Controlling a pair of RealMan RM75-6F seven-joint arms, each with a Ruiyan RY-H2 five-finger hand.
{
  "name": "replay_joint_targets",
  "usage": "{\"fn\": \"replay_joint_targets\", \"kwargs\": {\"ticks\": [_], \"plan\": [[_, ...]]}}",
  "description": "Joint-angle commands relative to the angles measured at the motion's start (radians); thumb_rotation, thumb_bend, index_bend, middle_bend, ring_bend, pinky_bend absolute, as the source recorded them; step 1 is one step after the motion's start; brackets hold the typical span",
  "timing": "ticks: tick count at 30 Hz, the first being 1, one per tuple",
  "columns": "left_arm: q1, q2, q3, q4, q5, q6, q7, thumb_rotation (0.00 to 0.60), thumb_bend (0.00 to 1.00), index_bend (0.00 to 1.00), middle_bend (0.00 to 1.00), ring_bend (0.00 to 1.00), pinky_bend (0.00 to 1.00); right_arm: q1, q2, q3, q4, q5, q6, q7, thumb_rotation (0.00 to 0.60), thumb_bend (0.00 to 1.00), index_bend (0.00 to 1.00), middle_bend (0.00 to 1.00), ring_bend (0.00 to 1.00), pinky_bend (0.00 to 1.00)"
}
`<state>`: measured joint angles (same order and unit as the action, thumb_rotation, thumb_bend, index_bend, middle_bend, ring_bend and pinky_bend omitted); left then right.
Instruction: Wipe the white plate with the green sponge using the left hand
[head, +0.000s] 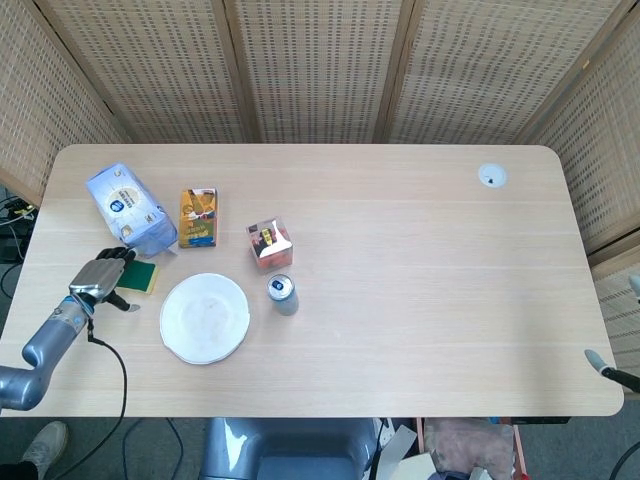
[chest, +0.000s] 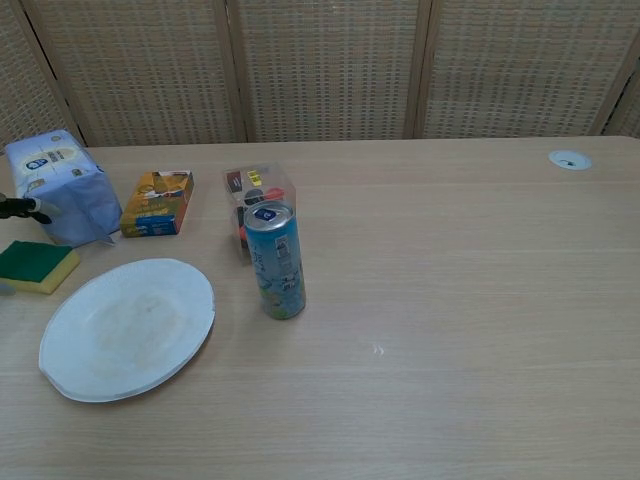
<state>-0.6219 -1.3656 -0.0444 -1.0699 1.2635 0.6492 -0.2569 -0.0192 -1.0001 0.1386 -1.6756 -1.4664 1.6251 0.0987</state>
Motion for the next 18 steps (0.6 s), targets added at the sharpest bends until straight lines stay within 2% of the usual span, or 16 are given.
{"fn": "replay_joint_targets", "kwargs": {"ticks": [1, 5, 10, 14, 18], "plan": [[0.110, 0.157, -0.033, -0.263, 0.012, 0.278, 0.062, 0.600, 0.00, 0.00, 0.00, 0.00, 0.00, -0.004, 0.003, -0.003, 0.003, -0.009, 0.008, 0.013, 0.600, 0.00, 0.00, 0.00, 0.00, 0.00], [0.213, 0.189, -0.051, -0.389, -0.001, 0.505, 0.161, 0.600, 0.00, 0.00, 0.00, 0.00, 0.00, -0.002, 0.001, -0.002, 0.015, -0.006, 0.003, 0.026, 0.600, 0.00, 0.00, 0.00, 0.00, 0.00], [0.336, 0.168, -0.062, -0.533, -0.034, 0.750, 0.297, 0.600, 0.00, 0.00, 0.00, 0.00, 0.00, 0.002, -0.005, 0.003, 0.034, -0.003, 0.002, 0.038, 0.600, 0.00, 0.00, 0.00, 0.00, 0.00], [0.396, 0.153, -0.041, -0.599, -0.031, 0.848, 0.401, 0.600, 0.00, 0.00, 0.00, 0.00, 0.00, 0.000, -0.007, 0.003, 0.040, -0.007, 0.008, 0.042, 0.600, 0.00, 0.00, 0.00, 0.00, 0.00], [0.419, 0.158, -0.025, -0.628, -0.007, 0.873, 0.443, 0.600, 0.00, 0.00, 0.00, 0.00, 0.00, -0.004, -0.006, 0.002, 0.040, -0.012, 0.016, 0.041, 0.600, 0.00, 0.00, 0.00, 0.00, 0.00]]}}
